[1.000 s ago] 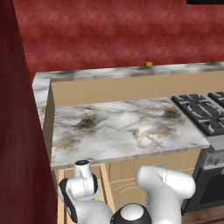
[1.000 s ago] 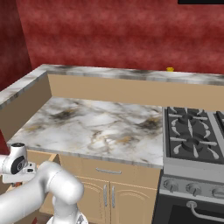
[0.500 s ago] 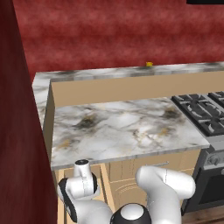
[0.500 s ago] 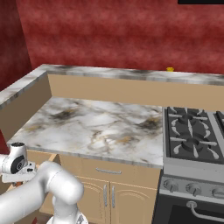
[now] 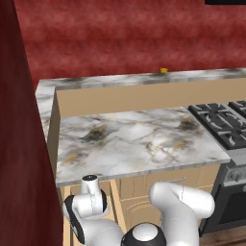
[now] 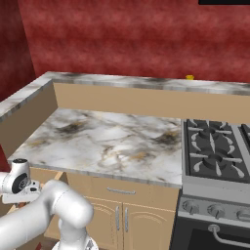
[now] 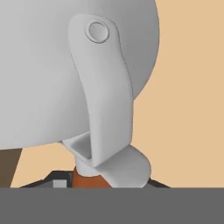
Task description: Take the pizza cutter from the drawer on the left and place it on the dining counter for cutting.
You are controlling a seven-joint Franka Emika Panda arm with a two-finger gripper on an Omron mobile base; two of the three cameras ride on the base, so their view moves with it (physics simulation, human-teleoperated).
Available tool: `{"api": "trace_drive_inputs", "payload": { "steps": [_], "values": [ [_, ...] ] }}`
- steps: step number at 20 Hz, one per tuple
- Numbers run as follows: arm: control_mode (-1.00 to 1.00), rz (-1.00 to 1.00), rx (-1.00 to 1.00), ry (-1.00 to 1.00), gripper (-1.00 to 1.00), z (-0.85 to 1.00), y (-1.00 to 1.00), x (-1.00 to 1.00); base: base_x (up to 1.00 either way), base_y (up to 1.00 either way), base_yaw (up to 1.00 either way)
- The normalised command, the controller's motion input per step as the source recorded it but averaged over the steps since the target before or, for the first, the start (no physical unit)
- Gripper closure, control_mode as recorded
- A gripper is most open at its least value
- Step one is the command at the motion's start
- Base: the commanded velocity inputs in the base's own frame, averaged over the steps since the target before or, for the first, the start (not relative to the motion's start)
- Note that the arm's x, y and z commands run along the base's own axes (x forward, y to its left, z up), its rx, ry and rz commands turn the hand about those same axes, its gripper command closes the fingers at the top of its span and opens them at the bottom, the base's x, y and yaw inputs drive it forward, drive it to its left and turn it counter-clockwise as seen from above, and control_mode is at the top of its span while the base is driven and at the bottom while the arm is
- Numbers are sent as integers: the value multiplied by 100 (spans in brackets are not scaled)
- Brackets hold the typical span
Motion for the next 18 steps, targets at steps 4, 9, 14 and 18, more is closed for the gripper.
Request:
{"api": "trace_drive_inputs", "payload": {
  "steps": [4,9,14,18],
  "values": [
    [-100,0,0,0,100,0,0,0,0,0,0],
    [-100,0,0,0,100,3,0,0,0,0,0],
    [-100,-4,0,0,100,42,0,-3,0,0,0],
    [-100,-3,0,0,100,74,-8,-8,0,0,0]
  ]
}}
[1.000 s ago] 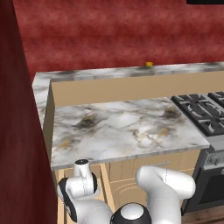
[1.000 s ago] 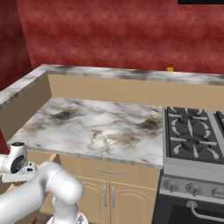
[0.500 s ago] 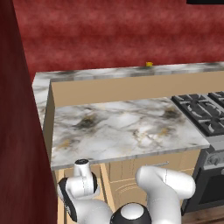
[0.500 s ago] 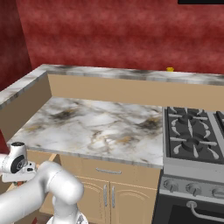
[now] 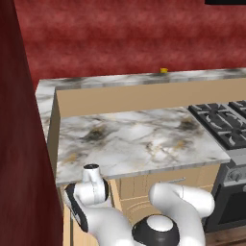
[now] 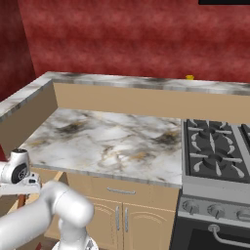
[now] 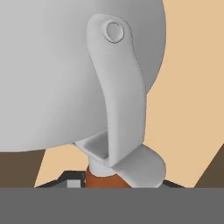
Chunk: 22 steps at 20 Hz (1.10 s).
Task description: Take the pizza cutter from the drawer on the left and place it on the dining counter for cutting.
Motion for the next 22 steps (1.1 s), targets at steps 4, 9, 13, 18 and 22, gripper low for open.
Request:
{"api": "trace_drive_inputs", "payload": {
  "steps": [4,9,13,18,22],
  "values": [
    [-100,-5,0,0,100,85,-25,-24,0,0,0],
    [-100,-7,-1,-1,100,70,-25,-35,0,0,0],
    [-100,-9,-1,-5,100,78,-26,-23,0,0,0],
    [-100,-13,-6,-6,100,84,-22,-1,0,0,0],
    [-100,-15,-2,-3,100,100,-30,0,0,0,0]
  ]
}}
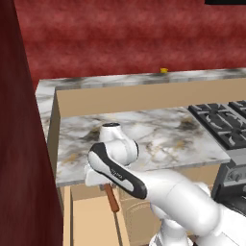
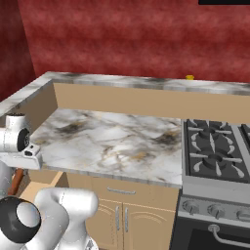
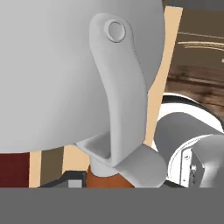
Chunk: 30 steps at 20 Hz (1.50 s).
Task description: Take the pizza cutter from the drawer on the left and place it on the dining counter for cutting.
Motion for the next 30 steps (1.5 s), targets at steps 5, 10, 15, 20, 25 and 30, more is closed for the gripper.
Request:
{"api": "trace_drive_inputs", "payload": {
  "steps": [5,10,15,20,25,30],
  "values": [
    [-100,-16,0,0,100,95,-57,1,0,0,0],
    [-100,-11,-1,0,100,73,-70,11,0,0,0],
    [-100,-3,-4,0,100,56,-74,18,0,0,0],
    [-100,-1,-5,0,100,52,-73,14,0,0,0],
    [-100,-5,-8,0,100,33,-71,2,0,0,0],
    [-100,-10,-12,0,100,15,-67,0,0,0,0]
  ]
}}
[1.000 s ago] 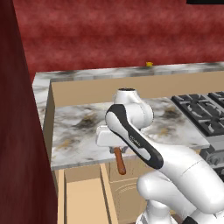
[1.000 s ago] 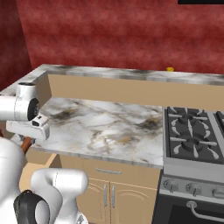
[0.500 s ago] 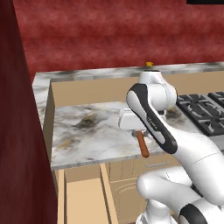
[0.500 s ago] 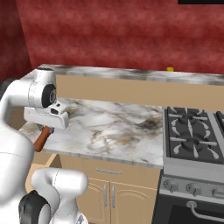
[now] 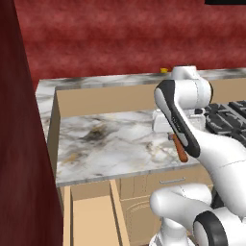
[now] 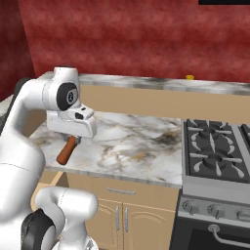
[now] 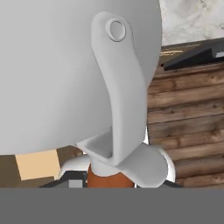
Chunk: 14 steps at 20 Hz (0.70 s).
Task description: Take the pizza cutter from the drawer on the left and place it on the dining counter for cutting.
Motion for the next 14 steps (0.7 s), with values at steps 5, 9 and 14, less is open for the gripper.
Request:
{"api": "trace_drive_inputs", "payload": {
  "steps": [5,9,14],
  "values": [
    [-100,-12,-6,0,100,5,-66,0,0,0,0],
    [-100,-2,0,0,100,0,-47,12,0,0,0],
    [-100,0,1,-1,100,0,-6,43,0,0,0]
  ]
}}
